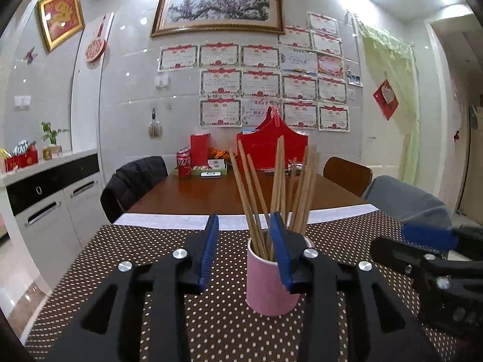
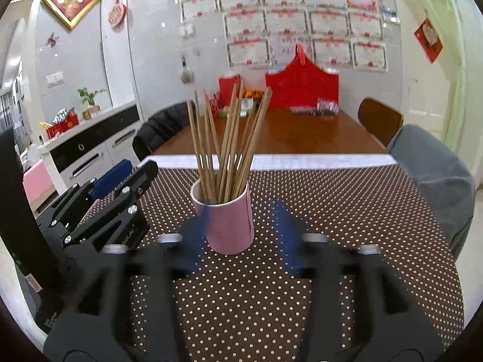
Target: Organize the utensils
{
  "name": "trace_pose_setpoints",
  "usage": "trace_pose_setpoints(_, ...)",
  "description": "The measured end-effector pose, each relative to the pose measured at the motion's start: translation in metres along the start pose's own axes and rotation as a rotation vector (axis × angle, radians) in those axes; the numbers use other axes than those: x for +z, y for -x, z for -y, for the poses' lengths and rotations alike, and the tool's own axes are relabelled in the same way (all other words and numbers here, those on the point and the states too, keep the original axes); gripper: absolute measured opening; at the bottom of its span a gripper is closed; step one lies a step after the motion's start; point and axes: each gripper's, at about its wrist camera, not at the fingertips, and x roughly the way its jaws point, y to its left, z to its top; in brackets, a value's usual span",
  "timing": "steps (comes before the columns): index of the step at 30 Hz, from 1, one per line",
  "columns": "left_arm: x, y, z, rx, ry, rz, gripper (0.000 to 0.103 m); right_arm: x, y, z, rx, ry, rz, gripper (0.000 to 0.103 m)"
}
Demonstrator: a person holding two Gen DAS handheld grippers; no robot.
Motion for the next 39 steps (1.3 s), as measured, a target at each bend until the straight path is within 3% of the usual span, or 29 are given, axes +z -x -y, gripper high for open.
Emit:
trace_pose_setpoints(8,-0.006,0.063,0.008,-0.012,0.002,0.024,0.041,-0.024,0.052,-0.002,-0.002,0.005,0.120,0.062)
trace_pose_setpoints(15,-0.035,0.093,0.020,0.010,-0.005,0.039,0.044,-0.065,0.064,-0.001,0.005,-0.029,0.190,0.065)
trace_pose_setpoints(19,-0.051,0.098,0.022,0.042,-0.007,0.070,0.044,-0.082,0.065,-0.003,-0.013,-0.025,0.230,0.065)
trace_pose_setpoints(27,-0.072,0.101,0.025,0.055,0.011,0.108,0.044,-0.108,0.062,-0.013,-0.127,0.023,0.301,0.066)
trace_pose_setpoints(39,-0.075,0.096,0.021,0.037,0.045,0.094,0.044,-0.108,0.070,-0.012,-0.109,0.024,0.335,0.067)
